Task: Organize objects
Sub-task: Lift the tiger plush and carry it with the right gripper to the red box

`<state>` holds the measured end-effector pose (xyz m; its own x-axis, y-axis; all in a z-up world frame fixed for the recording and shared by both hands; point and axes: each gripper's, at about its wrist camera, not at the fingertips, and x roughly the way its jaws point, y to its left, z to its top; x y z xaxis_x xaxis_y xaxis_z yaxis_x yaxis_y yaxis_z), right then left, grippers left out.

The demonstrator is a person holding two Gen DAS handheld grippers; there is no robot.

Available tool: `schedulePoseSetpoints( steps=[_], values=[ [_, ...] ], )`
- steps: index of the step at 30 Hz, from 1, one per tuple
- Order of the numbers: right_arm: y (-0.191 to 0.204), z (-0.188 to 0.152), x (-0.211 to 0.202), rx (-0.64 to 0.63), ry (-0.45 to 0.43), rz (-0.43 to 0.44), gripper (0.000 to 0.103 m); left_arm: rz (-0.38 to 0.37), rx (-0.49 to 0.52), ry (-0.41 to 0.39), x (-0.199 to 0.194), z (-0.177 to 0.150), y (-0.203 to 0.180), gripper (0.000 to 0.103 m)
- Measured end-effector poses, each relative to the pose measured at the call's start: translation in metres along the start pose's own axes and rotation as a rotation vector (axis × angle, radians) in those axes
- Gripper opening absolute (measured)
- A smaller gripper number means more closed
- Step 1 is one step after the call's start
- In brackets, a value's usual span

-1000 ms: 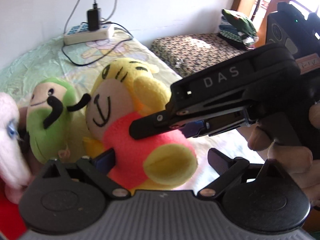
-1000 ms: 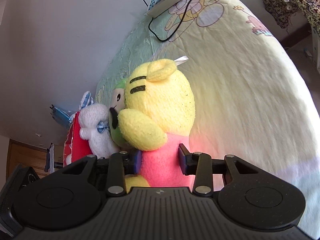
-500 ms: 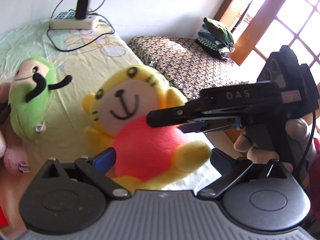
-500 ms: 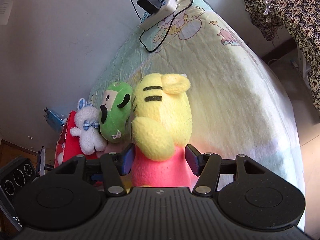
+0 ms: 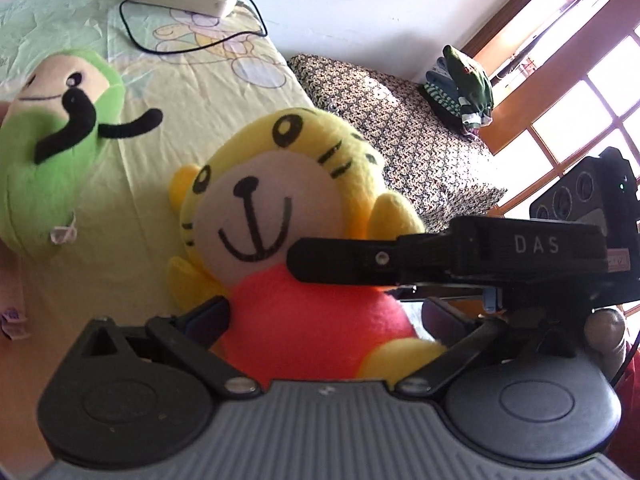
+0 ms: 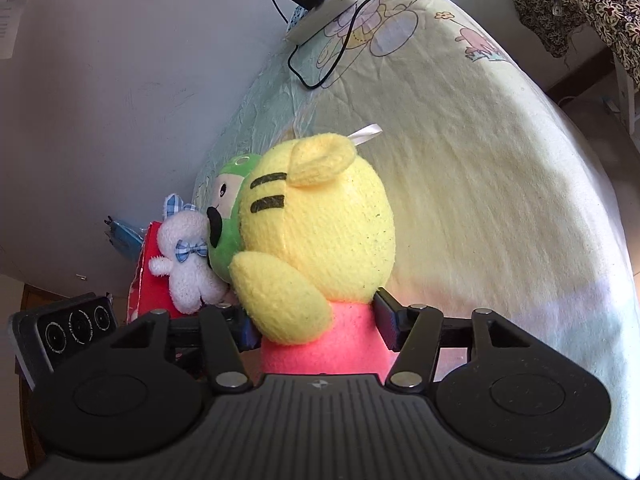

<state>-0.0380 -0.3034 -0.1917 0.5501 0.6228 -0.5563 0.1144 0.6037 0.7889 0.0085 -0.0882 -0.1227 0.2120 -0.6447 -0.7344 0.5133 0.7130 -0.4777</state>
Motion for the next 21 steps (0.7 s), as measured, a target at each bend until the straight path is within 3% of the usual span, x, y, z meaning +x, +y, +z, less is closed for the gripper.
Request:
schedulePoseSetpoints(
  steps=[9,14,21],
  values=[
    [0.024,-0.013,-0.021,-0.086,-0.022,0.002,0.054,0.033,0.068,-0.026,-0.017,-0.007,-0.025,0.099],
    [0.046,-0.018,-0.035,-0.152,-0.042,0.024,0.054,0.047,0.089,-0.09,-0.045,-0.01,-0.038,0.099],
    [0.09,-0.022,-0.035,-0.25,-0.051,0.101,0.054,0.133,0.129,-0.212,-0.095,-0.019,-0.046,0.099]
  ],
)
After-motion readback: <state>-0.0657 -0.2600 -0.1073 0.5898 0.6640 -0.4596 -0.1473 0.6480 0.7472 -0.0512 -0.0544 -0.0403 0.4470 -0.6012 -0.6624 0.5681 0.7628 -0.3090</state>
